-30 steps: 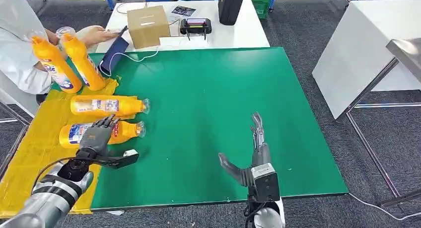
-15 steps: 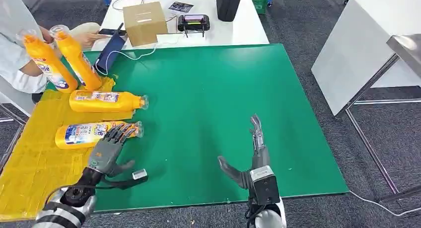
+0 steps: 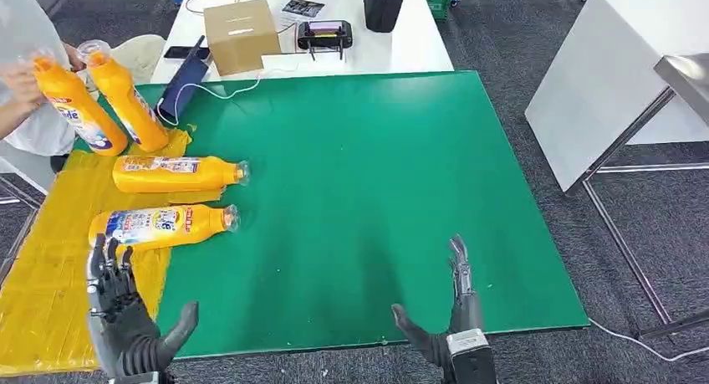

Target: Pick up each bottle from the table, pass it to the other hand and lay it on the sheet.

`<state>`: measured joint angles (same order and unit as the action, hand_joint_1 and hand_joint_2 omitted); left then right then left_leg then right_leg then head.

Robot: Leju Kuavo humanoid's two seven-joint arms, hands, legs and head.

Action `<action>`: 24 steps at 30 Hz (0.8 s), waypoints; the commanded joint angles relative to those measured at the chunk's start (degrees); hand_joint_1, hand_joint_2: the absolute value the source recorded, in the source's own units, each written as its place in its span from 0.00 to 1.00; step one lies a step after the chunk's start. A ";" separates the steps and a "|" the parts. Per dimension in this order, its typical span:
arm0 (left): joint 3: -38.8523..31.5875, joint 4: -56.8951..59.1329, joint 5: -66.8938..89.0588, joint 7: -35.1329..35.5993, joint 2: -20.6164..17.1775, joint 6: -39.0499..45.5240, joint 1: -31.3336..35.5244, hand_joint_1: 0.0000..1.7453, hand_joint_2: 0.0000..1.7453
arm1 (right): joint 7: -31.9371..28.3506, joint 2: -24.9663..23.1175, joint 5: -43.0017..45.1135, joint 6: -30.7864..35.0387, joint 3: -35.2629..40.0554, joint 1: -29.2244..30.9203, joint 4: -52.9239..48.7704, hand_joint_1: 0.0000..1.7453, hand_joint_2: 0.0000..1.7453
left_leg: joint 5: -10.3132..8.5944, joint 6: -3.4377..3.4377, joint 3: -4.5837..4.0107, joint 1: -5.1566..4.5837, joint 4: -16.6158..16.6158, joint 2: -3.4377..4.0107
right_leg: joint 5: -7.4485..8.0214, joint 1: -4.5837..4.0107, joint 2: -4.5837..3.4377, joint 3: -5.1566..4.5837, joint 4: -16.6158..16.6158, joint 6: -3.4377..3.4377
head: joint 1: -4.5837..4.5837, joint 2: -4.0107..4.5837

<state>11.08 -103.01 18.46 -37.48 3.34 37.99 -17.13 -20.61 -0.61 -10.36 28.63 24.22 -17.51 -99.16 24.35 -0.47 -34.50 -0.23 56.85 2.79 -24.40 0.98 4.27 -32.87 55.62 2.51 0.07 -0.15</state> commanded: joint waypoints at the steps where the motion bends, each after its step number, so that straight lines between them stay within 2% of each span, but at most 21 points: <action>1: 0.30 0.65 -4.32 1.50 1.57 -10.45 -2.53 0.00 1.00 | -0.05 2.52 -1.19 2.12 2.37 -1.41 -2.76 0.00 1.00 | 0.12 0.04 0.22 0.10 0.04 -0.17 | -0.08 -0.03 -0.36 0.25 -0.03 -0.09 | -0.02 0.00; 7: 3.16 5.34 -6.46 10.32 -1.19 -22.45 -2.23 0.00 1.00 | -0.18 1.61 -1.54 0.52 2.73 -2.28 -1.53 0.00 1.00 | 0.04 0.02 0.28 0.07 -0.08 -0.16 | -0.04 0.03 -0.26 0.28 -0.11 -0.08 | 0.00 0.00; 10: 4.04 6.44 -6.81 11.36 -1.69 -25.51 -1.54 0.00 1.00 | -0.39 1.46 -1.16 -0.60 2.92 -1.39 -0.69 0.00 1.00 | 0.02 0.03 0.29 0.05 -0.10 -0.19 | -0.04 0.05 -0.23 0.28 -0.11 -0.09 | 0.02 0.00; 24: 7.35 8.60 -4.43 13.82 -3.16 -25.49 -0.06 0.00 1.00 | -1.12 0.96 -0.58 -2.32 2.65 -0.09 1.34 0.00 1.00 | 0.05 0.03 0.37 0.10 -0.11 -0.20 | -0.04 0.02 -0.35 0.38 -0.15 -0.11 | 0.00 0.00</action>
<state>15.54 -99.34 13.55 -24.19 2.56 11.98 -18.99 -21.57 0.22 -11.41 26.47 26.45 -19.19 -101.26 24.33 -0.51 -34.46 -0.23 56.85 2.77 -24.39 1.03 4.27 -32.83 55.62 2.52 0.07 -0.15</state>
